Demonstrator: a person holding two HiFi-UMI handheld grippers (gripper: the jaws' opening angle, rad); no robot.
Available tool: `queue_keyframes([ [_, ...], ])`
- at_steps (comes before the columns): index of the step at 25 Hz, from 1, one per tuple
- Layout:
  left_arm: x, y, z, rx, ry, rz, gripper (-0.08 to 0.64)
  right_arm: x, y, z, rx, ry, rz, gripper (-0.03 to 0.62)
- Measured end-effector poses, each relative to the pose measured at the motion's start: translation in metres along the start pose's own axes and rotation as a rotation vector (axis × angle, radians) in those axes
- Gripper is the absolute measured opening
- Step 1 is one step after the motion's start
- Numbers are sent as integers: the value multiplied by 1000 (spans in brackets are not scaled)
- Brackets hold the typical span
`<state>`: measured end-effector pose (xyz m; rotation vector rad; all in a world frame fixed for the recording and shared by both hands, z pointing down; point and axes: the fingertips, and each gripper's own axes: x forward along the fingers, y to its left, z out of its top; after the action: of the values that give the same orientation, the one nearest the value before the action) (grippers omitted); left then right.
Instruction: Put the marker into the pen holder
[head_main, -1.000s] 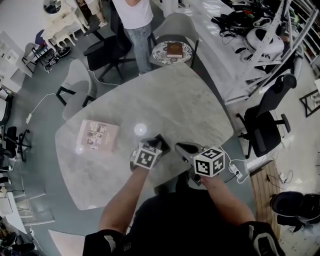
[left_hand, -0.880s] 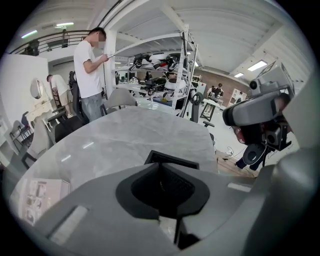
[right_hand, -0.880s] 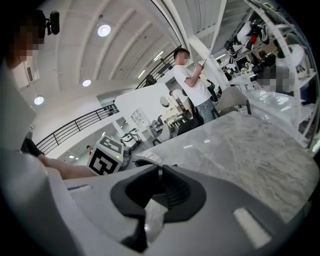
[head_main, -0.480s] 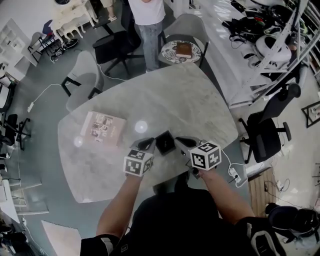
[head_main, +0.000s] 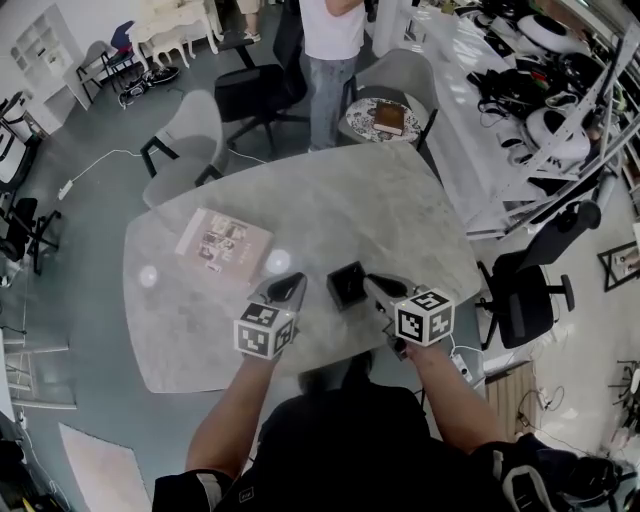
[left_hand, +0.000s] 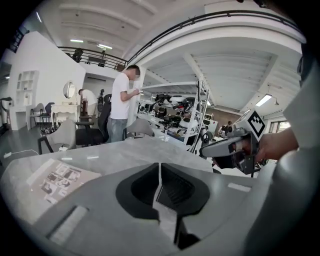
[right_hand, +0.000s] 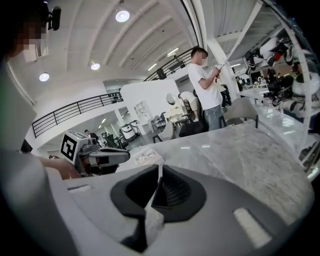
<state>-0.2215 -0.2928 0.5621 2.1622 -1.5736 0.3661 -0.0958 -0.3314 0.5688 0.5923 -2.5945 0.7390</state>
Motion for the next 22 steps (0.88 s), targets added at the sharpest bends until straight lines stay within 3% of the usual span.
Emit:
queue_keyframes([
  [8,-44,9,6,21,-67,-42,23,-10,44,-1,-48,-34,-57,29],
  [15,-56,3,12,23,-109,-58,21,-23,54,-2,-77,-52,-86,54],
  [22,-56,-3,46,36,-169,-43,20,-44,52,36,-115,-168,-54,22],
])
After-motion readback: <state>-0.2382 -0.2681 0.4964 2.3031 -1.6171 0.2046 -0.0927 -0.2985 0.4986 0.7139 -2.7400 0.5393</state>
